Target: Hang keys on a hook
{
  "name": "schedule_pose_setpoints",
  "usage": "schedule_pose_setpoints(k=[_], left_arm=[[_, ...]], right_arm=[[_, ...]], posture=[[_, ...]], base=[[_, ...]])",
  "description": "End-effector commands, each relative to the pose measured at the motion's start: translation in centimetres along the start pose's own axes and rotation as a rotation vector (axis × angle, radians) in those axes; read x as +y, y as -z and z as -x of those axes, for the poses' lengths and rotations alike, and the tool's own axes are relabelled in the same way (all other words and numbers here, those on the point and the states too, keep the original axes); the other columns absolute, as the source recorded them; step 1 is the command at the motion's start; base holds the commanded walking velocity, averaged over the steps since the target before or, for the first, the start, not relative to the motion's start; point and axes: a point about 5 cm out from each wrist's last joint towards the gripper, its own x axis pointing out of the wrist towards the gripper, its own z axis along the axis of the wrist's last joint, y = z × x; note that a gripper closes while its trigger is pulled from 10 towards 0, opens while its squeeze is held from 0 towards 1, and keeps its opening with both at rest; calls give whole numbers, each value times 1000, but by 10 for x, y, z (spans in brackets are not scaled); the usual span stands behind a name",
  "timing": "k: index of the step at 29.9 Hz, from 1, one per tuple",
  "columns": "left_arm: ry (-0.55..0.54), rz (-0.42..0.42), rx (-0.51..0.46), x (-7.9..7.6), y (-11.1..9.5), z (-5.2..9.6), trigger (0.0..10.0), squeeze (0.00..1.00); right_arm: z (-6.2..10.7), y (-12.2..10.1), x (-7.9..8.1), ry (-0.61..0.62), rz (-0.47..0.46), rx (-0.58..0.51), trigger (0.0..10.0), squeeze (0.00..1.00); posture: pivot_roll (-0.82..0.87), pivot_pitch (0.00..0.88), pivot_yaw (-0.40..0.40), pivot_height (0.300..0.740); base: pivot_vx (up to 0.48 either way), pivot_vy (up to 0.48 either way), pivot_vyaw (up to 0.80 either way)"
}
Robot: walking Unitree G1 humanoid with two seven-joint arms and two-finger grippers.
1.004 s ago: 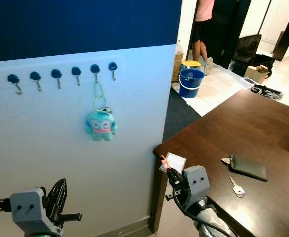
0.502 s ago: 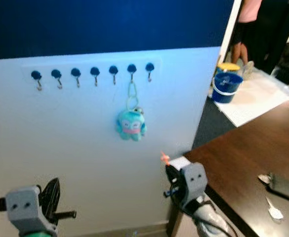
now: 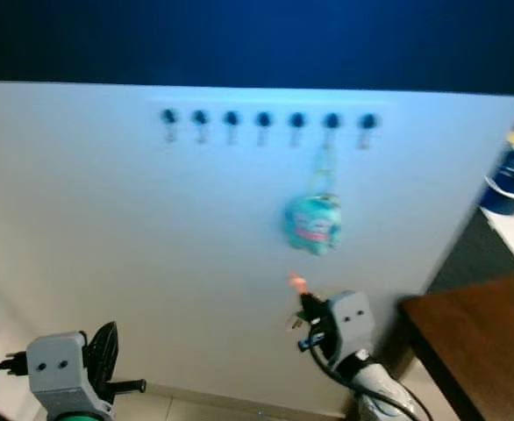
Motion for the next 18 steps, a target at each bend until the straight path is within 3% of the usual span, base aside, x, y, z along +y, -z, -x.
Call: schedule_pose_setpoints(k=[1,11,13,18], left_arm=[[5,-10,29,-1,5,3,10000,0],[35,-2,24,-6,5,1,10000,0],[35,-1,27,-6,5,1,10000,0],[33,-2,28,-6,5,1,10000,0]], right_arm=[[6,9,-1,10,-24,42,10000,0],[7,9,-1,9,-31,38,10000,0],[7,11,-1,11,-50,46,10000,0],[8,12,-2,18,-68,52,10000,0]], posture=[[-70,32,104,740],[-70,32,104,740],[-70,32,104,740],[-70,32,104,740]], base=[[0,0,0],[0,0,0],[0,379,0],[0,458,-776]])
